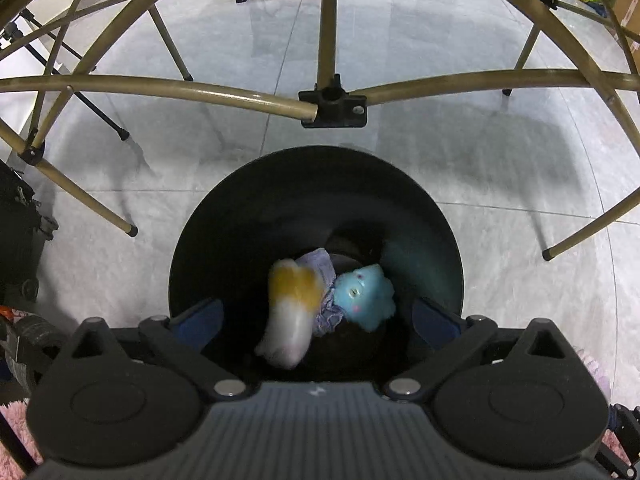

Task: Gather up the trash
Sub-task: 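Lower the left tool over the bin and open it to drop the alpaca, then move the right tool over the bin and open it to drop the pink toy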

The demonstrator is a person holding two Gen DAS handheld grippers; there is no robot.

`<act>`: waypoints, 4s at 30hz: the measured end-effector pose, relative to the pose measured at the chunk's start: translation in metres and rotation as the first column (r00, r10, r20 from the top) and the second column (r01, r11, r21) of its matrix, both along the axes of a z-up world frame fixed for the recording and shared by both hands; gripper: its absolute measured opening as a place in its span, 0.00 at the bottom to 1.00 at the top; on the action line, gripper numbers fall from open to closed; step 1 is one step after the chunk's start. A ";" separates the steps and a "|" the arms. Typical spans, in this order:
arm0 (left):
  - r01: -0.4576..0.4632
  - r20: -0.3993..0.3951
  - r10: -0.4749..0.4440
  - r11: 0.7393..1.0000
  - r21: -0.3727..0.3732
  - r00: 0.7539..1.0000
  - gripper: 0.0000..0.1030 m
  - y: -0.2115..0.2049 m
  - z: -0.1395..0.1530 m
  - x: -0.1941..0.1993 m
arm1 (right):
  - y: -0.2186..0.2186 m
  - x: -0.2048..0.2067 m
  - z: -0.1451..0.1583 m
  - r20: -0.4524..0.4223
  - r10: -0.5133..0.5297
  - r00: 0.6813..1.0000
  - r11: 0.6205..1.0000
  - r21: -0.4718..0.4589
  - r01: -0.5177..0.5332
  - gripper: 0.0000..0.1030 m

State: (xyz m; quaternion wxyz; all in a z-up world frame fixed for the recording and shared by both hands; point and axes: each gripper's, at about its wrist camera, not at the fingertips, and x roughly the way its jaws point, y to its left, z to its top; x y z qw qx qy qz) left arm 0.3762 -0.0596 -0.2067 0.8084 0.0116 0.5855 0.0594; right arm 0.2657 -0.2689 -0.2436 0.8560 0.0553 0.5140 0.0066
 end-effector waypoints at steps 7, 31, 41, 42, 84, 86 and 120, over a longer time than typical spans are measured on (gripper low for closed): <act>0.007 -0.007 -0.007 1.000 -0.006 1.000 1.00 0.000 0.001 -0.002 | 0.000 -0.002 0.002 0.002 0.004 1.000 1.000 0.000 -0.004 0.26; 0.010 0.019 -0.009 1.000 -0.028 1.000 1.00 0.015 0.013 -0.024 | 0.009 -0.006 0.020 0.059 0.033 0.998 0.999 -0.007 -0.032 0.26; 0.000 0.056 0.001 1.000 -0.023 0.998 1.00 0.037 0.024 -0.040 | 0.027 -0.004 0.047 0.134 0.061 0.989 0.998 0.001 -0.061 0.26; -0.003 0.059 0.004 1.000 -0.023 0.998 1.00 0.039 0.025 -0.041 | 0.029 -0.004 0.050 0.143 0.063 0.988 0.998 0.003 -0.064 0.26; -0.178 0.098 0.184 0.981 -0.071 0.978 1.00 0.156 0.037 -0.077 | 0.175 0.072 0.056 0.049 0.321 0.946 0.947 -0.012 -0.321 0.26; -0.184 0.094 0.190 0.981 -0.069 0.977 1.00 0.159 0.036 -0.077 | 0.178 0.076 0.051 0.028 0.322 0.946 0.947 -0.012 -0.321 0.26; -0.224 0.062 0.227 0.973 -0.053 0.972 1.00 0.172 0.027 -0.080 | 0.186 0.087 0.018 -0.121 0.315 0.941 0.948 0.004 -0.317 1.00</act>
